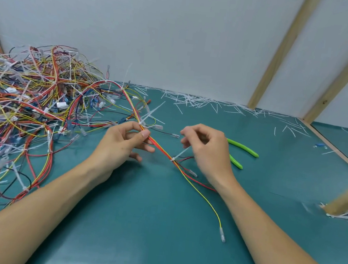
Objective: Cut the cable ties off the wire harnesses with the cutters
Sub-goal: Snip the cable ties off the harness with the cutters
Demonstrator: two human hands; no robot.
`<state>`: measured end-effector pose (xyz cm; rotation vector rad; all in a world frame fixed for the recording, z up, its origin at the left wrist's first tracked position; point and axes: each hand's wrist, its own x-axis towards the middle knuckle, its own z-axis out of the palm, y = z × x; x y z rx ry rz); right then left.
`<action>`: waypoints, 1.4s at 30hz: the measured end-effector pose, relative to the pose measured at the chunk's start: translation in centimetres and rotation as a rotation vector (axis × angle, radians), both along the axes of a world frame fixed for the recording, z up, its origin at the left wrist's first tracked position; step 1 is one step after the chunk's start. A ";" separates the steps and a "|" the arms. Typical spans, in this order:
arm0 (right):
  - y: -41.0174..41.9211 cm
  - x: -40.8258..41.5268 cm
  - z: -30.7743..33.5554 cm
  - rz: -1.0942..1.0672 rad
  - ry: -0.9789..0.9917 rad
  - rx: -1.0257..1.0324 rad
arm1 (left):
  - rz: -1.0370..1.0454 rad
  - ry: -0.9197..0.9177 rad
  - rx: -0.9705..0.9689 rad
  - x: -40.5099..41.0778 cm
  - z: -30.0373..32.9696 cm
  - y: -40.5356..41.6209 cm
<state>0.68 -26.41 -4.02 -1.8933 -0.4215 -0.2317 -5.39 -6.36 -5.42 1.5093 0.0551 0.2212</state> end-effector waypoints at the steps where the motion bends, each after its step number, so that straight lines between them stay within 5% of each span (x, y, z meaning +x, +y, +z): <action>1: -0.1 0.2 0.1 -0.019 0.058 0.053 | 0.014 -0.003 -0.014 0.0 0.0 0.1; 7: 0.1 0.4 0.0 0.041 0.341 0.108 | 0.089 0.001 -0.138 0.1 0.0 0.3; 19: 0.5 -0.4 -1.3 0.201 0.049 -0.204 | 0.021 0.015 -0.336 0.6 -0.1 1.0; 27: 0.5 -0.2 -0.6 0.309 0.193 0.038 | -0.098 -0.004 -0.325 0.8 -0.2 1.6; 29: 0.7 -0.4 -0.5 0.286 0.106 0.057 | -0.171 -0.013 -0.356 0.8 -0.1 1.6; 36: 1.0 -1.6 0.0 0.102 -0.791 -0.212 | -0.230 0.004 -0.395 0.5 0.3 1.4; 39: 1.2 -1.8 0.1 0.095 -0.825 -0.275 | -0.220 0.007 -0.365 0.5 0.3 1.4; 42: 1.1 -1.9 0.2 0.132 -0.659 -0.241 | -0.156 -0.028 -0.314 0.5 0.1 1.5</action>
